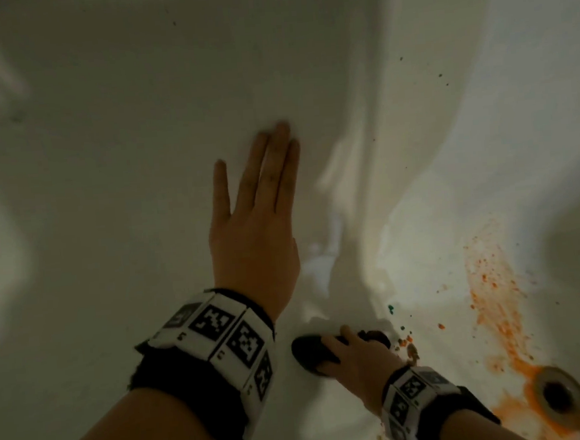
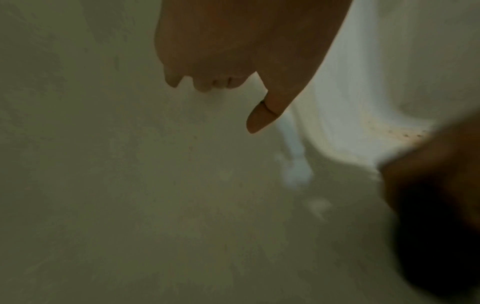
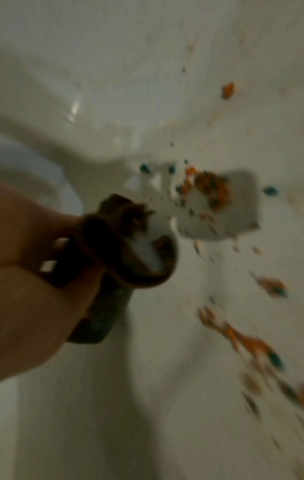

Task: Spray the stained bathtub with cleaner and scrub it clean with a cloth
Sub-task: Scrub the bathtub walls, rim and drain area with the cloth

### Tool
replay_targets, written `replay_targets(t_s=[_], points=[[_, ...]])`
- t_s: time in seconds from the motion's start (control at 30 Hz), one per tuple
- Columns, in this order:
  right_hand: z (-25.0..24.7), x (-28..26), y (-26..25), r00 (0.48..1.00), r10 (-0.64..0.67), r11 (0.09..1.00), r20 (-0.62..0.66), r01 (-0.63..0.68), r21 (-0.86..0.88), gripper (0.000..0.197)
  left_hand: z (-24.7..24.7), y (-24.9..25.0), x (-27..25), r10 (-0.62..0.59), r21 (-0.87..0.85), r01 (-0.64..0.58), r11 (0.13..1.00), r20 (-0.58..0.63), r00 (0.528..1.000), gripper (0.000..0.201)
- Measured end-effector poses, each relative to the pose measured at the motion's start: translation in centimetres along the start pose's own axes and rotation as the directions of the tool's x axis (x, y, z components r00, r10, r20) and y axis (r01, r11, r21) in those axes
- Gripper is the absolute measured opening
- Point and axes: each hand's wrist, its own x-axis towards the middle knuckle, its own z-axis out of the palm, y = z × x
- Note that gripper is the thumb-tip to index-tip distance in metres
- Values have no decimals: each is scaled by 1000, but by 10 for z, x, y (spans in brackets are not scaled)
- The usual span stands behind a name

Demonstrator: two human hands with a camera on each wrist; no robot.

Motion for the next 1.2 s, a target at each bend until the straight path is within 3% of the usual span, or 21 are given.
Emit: replay_targets(t_s=[0.07, 0.13, 0.17, 0.23, 0.27, 0.37, 0.43, 0.5, 0.6, 0.67, 0.7, 0.8, 0.87, 0.93, 1.0, 1.07, 1.13, 1.2], points=[[-6, -14, 6, 991, -135, 991, -7, 134, -26, 71, 16, -2, -22, -16, -15, 19, 1000, 145, 989, 96], [-16, -14, 24, 979, -12, 998, -202, 0, -56, 79, 25, -1, -43, -28, -48, 50, 998, 386, 922, 94], [-26, -13, 36, 955, 108, 994, -277, -113, -1, 83, 28, 1, -53, -24, -51, 59, 997, 519, 854, 92], [-50, -11, 63, 817, 294, 953, -496, -288, 90, 86, 39, 9, -77, 31, -53, 9, 999, 709, 704, 88], [-61, -11, 75, 782, 360, 929, -509, -351, 118, 83, 45, 15, -88, 49, -54, -11, 998, 771, 635, 89], [-58, -8, 87, 873, 372, 928, -316, -360, 95, 75, 58, 27, -119, 47, -42, -21, 999, 894, 446, 92], [-25, -8, 70, 912, 322, 947, -253, -309, 87, 67, 62, 30, -133, 21, -23, 0, 1000, 924, 383, 92], [11, -18, 51, 932, 291, 957, -216, -281, 74, 57, 63, 31, -139, 14, -14, -4, 1000, 917, 399, 91], [56, -48, 31, 982, 170, 985, -88, -170, 7, 67, 60, 36, -146, 21, -3, -44, 999, 910, 413, 86], [73, -70, 24, 984, 177, 983, 11, -177, 36, 73, 54, 41, -159, 34, -10, -63, 998, 916, 400, 84], [79, -78, 19, 979, 205, 974, 3, -205, 99, 74, 52, 43, -168, 34, -12, -58, 998, 920, 389, 82], [89, -87, -3, 943, 225, 968, -247, -187, 169, 83, 47, 47, -192, 8, -17, 21, 1000, 924, 383, 80], [90, -86, -25, 930, 114, 971, -348, -29, 239, 81, 46, 46, -197, 3, -28, 53, 998, 907, 420, 81], [84, -74, -53, 959, -40, 954, -280, 121, 276, 73, 46, 43, -199, -7, -33, 78, 996, 888, 459, 80], [80, -62, -71, 978, -149, 957, -144, 179, 227, 64, 47, 39, -203, -59, 4, 116, 993, 878, 475, 80], [72, -52, -70, 983, -103, 960, -154, 139, 245, 58, 48, 37, -207, -94, 34, 134, 990, 879, 468, 82], [67, -42, -55, 975, 92, 936, -204, -14, 353, 54, 49, 37, -208, -96, 41, 130, 991, 886, 453, 83], [62, -36, -29, 925, 319, 856, -205, -188, 482, 56, 48, 37, -205, -91, 37, 132, 991, 897, 433, 84]])
